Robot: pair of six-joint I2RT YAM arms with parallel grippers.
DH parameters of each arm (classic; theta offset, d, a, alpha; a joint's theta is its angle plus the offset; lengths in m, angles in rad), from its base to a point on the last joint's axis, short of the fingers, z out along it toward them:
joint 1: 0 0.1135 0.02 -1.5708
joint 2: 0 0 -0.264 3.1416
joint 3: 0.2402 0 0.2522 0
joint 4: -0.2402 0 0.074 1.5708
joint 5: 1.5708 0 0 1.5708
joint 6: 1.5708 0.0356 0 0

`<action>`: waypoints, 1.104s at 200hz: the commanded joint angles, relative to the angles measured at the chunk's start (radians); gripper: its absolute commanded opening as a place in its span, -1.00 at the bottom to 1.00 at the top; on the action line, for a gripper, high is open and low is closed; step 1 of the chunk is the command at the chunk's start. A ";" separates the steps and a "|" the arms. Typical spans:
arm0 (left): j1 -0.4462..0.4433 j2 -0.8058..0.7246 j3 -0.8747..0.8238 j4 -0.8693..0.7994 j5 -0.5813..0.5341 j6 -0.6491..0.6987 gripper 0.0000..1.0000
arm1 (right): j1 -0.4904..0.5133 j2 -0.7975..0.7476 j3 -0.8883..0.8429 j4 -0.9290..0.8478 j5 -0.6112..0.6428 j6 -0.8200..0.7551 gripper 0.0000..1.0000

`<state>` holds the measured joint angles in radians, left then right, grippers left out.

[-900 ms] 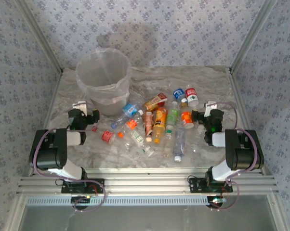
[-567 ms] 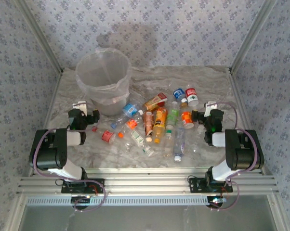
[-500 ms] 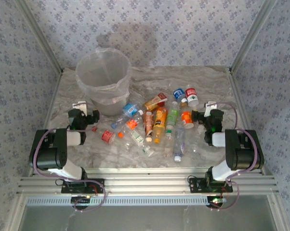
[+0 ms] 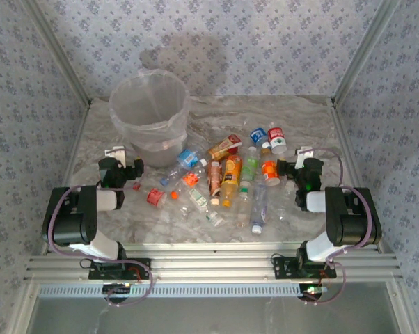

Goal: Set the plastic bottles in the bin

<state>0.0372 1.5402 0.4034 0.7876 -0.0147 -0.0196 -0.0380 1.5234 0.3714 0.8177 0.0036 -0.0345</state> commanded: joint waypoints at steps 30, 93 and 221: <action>-0.005 -0.021 -0.017 0.061 0.016 -0.009 0.99 | -0.001 -0.008 0.006 0.014 0.001 0.014 1.00; -0.038 -0.249 -0.032 -0.111 -0.069 -0.014 0.99 | 0.035 -0.300 -0.024 -0.183 0.066 0.028 1.00; -0.599 -0.592 0.383 -0.918 0.054 -0.247 0.99 | 0.193 -0.616 0.300 -1.135 0.158 0.444 1.00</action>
<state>-0.4786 0.9142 0.6575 0.0471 -0.0853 -0.2501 0.1478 0.8856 0.6060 -0.0555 0.1452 0.2886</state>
